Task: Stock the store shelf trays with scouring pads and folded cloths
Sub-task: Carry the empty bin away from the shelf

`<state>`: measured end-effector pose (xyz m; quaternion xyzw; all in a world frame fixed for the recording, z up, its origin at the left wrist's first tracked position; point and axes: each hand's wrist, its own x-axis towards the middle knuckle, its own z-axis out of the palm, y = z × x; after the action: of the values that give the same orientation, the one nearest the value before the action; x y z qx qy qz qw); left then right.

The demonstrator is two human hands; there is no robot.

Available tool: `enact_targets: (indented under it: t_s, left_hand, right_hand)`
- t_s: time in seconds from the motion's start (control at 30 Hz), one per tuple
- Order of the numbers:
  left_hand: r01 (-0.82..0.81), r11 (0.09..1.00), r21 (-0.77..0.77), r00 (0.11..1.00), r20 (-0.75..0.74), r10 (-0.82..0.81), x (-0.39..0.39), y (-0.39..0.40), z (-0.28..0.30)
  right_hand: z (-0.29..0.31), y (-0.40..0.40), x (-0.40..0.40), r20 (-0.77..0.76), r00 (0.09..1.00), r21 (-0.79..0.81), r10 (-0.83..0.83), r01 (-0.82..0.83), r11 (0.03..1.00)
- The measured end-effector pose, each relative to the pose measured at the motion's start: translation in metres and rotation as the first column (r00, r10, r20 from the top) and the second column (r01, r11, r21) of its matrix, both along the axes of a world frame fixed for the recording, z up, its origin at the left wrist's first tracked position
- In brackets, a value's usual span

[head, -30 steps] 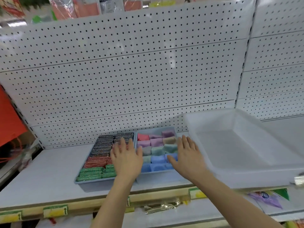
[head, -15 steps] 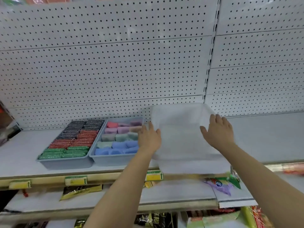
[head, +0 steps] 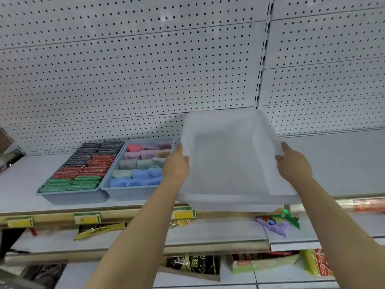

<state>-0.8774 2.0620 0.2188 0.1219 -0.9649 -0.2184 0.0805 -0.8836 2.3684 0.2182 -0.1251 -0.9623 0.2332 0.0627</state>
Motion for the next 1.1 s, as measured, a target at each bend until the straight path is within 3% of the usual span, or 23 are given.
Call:
enact_targets:
  t_s: [0.27,0.57,0.77,0.9,1.1]
  left_hand:
    - [-0.067,0.974,0.217,0.919,-0.366,0.145,0.064,-0.021,0.036]
    - [-0.208,0.936,0.283,0.744,-0.576,0.339,0.188,-0.103,0.046]
    - [-0.491,0.823,0.284,0.631,-0.535,0.562,0.280,-0.169,0.038]
    - [-0.627,0.715,0.309,0.519,-0.519,0.679,0.341,-0.214,0.027]
    - [-0.795,0.543,0.270,0.377,-0.482,0.791,0.419,-0.272,0.003]
  right_hand:
    - [0.033,-0.030,0.053,-0.380,0.925,-0.108,-0.005,-0.039,0.993]
    - [0.036,-0.129,0.085,-0.594,0.783,-0.170,0.187,-0.349,0.922]
    - [0.029,-0.228,0.115,-0.588,0.721,-0.216,0.366,-0.577,0.788]
    - [0.016,-0.303,0.140,-0.615,0.611,-0.181,0.498,-0.724,0.666]
    - [-0.005,-0.408,0.173,-0.519,0.536,-0.186,0.666,-0.831,0.523]
